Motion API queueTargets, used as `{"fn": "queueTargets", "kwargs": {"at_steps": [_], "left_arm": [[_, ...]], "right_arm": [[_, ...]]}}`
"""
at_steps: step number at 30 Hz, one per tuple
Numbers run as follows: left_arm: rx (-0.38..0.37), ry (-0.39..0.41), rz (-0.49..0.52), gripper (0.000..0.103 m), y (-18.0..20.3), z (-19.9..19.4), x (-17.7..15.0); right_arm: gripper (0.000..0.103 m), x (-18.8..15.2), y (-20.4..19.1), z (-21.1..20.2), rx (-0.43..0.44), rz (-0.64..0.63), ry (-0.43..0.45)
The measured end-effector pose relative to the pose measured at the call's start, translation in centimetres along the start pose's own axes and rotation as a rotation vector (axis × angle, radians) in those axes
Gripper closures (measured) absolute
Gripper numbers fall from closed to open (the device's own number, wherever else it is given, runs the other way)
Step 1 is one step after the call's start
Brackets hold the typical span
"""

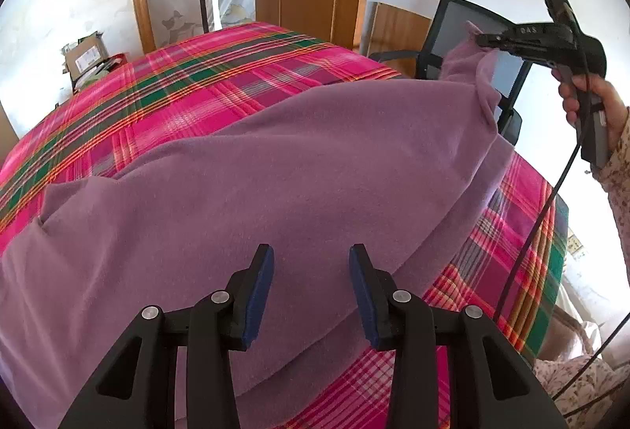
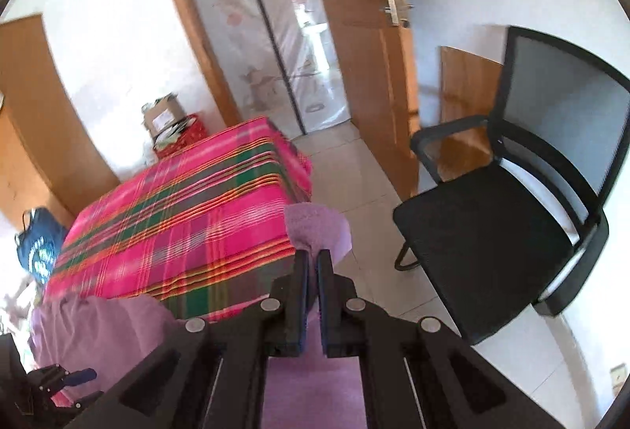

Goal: Fold clothes
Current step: 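Lift the garment corner with the right gripper and stretch it taut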

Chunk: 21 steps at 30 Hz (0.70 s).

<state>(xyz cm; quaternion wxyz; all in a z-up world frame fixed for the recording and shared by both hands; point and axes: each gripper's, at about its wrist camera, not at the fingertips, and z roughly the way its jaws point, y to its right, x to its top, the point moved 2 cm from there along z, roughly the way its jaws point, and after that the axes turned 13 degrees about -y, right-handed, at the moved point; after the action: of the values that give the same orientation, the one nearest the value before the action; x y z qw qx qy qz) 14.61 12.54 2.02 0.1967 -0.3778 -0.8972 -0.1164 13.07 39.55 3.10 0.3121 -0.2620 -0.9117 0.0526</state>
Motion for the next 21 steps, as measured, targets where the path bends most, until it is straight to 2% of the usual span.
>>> {"fn": "queueTargets", "kwargs": {"at_steps": [10,13,21], "left_arm": [[-0.007,-0.007,0.019,0.062,0.7,0.2,0.3],[-0.01,-0.006,0.02,0.062,0.9,0.1,0.2],[-0.011,-0.017,0.022,0.062,0.7,0.0,0.0]], "right_arm": [[0.098,-2.0,4.7,-1.9,0.038,0.133,0.086],[0.098,-2.8,5.5,-1.5,0.035,0.151,0.075],[0.098,-5.6,8.4,1.4,0.019,0.244,-0.018]]}}
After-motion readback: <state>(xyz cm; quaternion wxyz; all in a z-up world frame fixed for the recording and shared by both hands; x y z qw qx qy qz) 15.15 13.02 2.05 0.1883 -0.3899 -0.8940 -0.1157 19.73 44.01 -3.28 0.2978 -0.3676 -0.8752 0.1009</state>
